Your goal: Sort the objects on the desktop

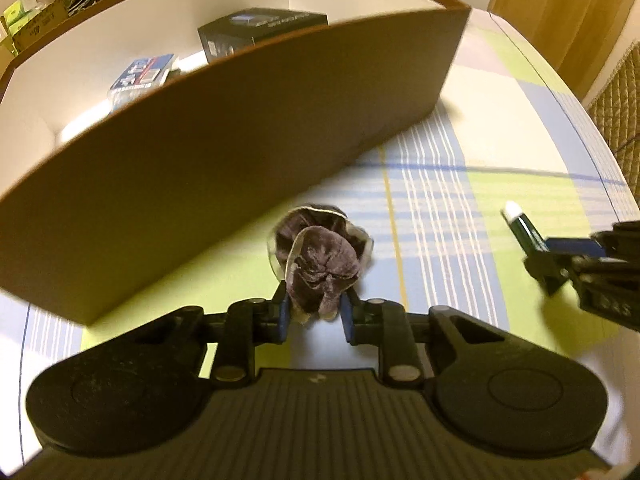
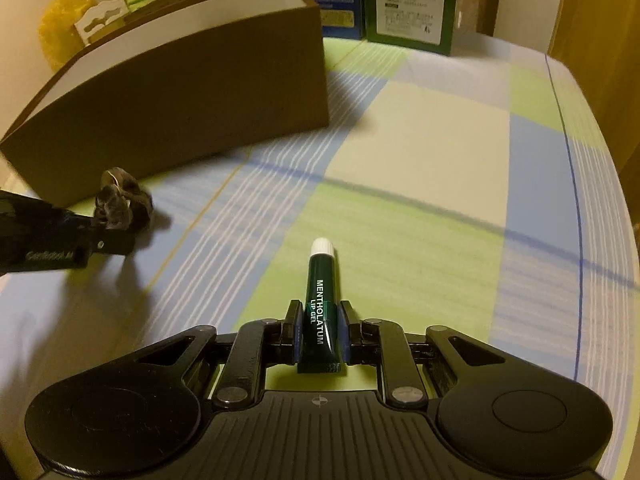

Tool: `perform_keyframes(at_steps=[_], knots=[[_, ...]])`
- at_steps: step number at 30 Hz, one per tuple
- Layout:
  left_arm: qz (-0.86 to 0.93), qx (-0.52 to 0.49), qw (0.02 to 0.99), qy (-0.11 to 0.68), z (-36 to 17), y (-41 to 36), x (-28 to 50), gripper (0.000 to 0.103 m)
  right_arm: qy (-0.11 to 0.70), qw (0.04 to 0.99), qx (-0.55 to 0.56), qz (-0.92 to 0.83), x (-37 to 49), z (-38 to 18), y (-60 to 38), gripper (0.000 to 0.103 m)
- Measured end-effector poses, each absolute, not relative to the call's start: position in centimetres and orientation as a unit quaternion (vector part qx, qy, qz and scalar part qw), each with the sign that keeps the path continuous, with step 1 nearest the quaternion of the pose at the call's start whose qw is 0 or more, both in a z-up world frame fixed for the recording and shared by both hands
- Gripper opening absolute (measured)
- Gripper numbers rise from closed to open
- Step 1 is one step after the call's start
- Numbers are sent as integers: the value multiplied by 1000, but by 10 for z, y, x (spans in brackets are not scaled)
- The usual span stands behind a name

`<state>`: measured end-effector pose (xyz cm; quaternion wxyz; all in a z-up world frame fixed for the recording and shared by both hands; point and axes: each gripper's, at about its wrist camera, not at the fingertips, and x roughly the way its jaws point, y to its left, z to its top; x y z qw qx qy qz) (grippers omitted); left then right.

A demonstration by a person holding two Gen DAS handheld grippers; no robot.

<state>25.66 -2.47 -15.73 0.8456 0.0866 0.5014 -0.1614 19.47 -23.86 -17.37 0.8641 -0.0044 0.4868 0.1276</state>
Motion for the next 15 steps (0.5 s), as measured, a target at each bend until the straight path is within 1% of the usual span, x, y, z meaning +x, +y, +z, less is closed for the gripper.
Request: perform_keyframes(at_steps=[1, 3, 4, 6, 8, 10, 11, 12, 13, 15], knots=[[-162, 88, 843, 505, -158, -22, 251, 15, 489, 863, 0, 128, 188, -173, -240, 15], [-164, 87, 842, 507, -158, -17, 241, 12, 493, 860, 4, 131, 178, -172, -243, 15], [-165, 88, 840, 510, -157, -15, 235, 7, 494, 859, 4, 134, 173, -172, -242, 15], [-167, 83, 836, 517, -156, -10, 225, 7, 495, 859, 0, 132, 164, -171, -241, 15], [-168, 75, 833, 522, -154, -4, 215, 8, 493, 860, 1, 136, 158, -170, -239, 18], [-169, 65, 832, 525, -151, 0, 208, 10, 490, 861, 8, 135, 156, -171, -239, 26], [-171, 61, 833, 523, -150, 1, 205, 14, 491, 861, 10, 135, 157, -170, -238, 29], [-175, 60, 835, 519, -148, 2, 203, 16, 491, 861, 9, 133, 158, -170, -237, 35], [-178, 61, 836, 515, -146, 2, 203, 20, 491, 861, 3, 131, 159, -170, -235, 38], [-194, 74, 840, 502, -141, 0, 200, 31, 490, 862, -9, 129, 159, -170, -232, 40]])
